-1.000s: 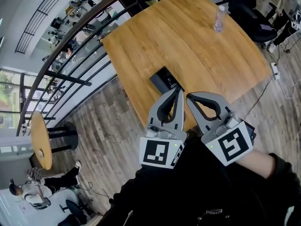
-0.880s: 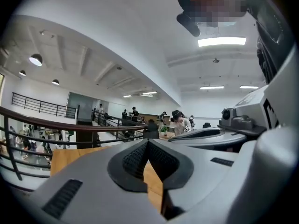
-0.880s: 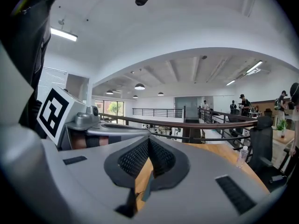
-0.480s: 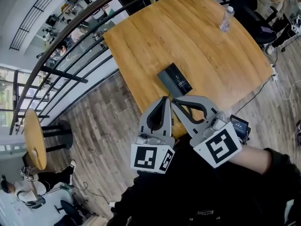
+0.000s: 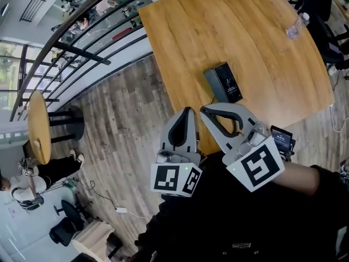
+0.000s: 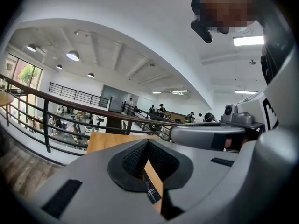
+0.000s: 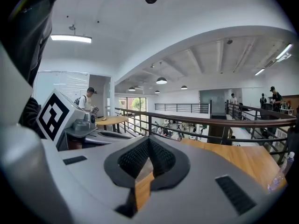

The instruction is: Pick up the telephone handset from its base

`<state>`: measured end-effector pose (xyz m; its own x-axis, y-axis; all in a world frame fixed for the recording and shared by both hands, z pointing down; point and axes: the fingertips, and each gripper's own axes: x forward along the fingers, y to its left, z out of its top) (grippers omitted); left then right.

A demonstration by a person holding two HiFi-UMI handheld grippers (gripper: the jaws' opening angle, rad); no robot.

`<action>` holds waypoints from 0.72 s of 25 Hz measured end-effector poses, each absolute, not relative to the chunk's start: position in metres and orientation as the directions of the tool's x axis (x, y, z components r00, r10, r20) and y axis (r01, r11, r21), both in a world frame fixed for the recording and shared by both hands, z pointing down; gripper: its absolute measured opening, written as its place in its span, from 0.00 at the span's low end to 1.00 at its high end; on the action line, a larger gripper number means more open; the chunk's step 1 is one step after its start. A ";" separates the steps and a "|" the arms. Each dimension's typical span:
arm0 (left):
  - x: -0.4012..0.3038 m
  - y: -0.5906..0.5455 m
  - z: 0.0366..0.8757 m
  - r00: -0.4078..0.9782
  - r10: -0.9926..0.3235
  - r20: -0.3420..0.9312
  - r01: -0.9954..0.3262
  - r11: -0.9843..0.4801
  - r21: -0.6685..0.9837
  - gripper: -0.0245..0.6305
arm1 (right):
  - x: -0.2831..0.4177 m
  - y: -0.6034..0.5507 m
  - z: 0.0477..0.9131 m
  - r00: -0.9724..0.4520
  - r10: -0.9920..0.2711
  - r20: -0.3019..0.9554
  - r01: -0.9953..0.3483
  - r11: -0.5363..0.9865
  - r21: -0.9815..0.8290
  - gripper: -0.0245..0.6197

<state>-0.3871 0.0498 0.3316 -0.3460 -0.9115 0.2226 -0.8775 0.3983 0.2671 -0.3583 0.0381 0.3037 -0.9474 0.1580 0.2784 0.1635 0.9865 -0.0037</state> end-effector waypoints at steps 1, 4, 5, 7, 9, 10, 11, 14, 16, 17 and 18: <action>-0.392 0.051 0.334 -0.358 -0.906 0.226 -0.874 0.410 0.261 0.04 | -0.361 0.038 0.310 -0.940 0.166 0.297 0.166 0.986 -0.026 0.06; -0.406 0.054 0.352 -0.379 -0.889 0.256 -0.852 0.443 0.278 0.04 | -0.370 0.038 0.319 -0.930 0.205 0.305 0.198 0.979 -0.053 0.06; -0.406 0.052 0.363 -0.372 -0.886 0.277 -0.845 0.447 0.293 0.04 | -0.371 0.034 0.321 -0.930 0.211 0.302 0.202 0.978 -0.060 0.06; -0.404 0.043 0.385 -0.340 -0.886 0.314 -0.842 0.436 0.318 0.04 | -0.372 0.022 0.328 -0.929 0.209 0.304 0.194 0.978 -0.079 0.06; -0.402 0.035 0.402 -0.308 -0.891 0.334 -0.830 0.423 0.363 0.04 | -0.372 0.011 0.336 -0.926 0.202 0.319 0.181 0.979 -0.095 0.06; -0.403 0.032 0.409 -0.294 -0.893 0.340 -0.817 0.420 0.396 0.04 | -0.372 0.006 0.339 -0.924 0.198 0.328 0.174 0.980 -0.102 0.06; -0.404 0.031 0.416 -0.282 -0.896 0.343 -0.800 0.417 0.431 0.04 | -0.373 0.001 0.342 -0.922 0.194 0.336 0.166 0.980 -0.108 0.06; -0.409 0.028 0.444 -0.243 -0.907 0.345 -0.731 0.405 0.550 0.04 | -0.373 -0.013 0.349 -0.918 0.182 0.351 0.148 0.981 -0.122 0.06; -0.412 0.026 0.467 -0.209 -0.913 0.351 -0.666 0.395 0.633 0.04 | -0.372 -0.020 0.354 -0.915 0.176 0.364 0.138 0.982 -0.128 0.06; -0.411 0.024 0.479 -0.183 -0.919 0.349 -0.637 0.381 0.670 0.04 | -0.371 -0.023 0.356 -0.913 0.175 0.369 0.135 0.982 -0.132 0.06; -0.409 0.023 0.490 -0.152 -0.927 0.342 -0.612 0.360 0.704 0.04 | -0.370 -0.026 0.358 -0.911 0.177 0.373 0.134 0.981 -0.137 0.06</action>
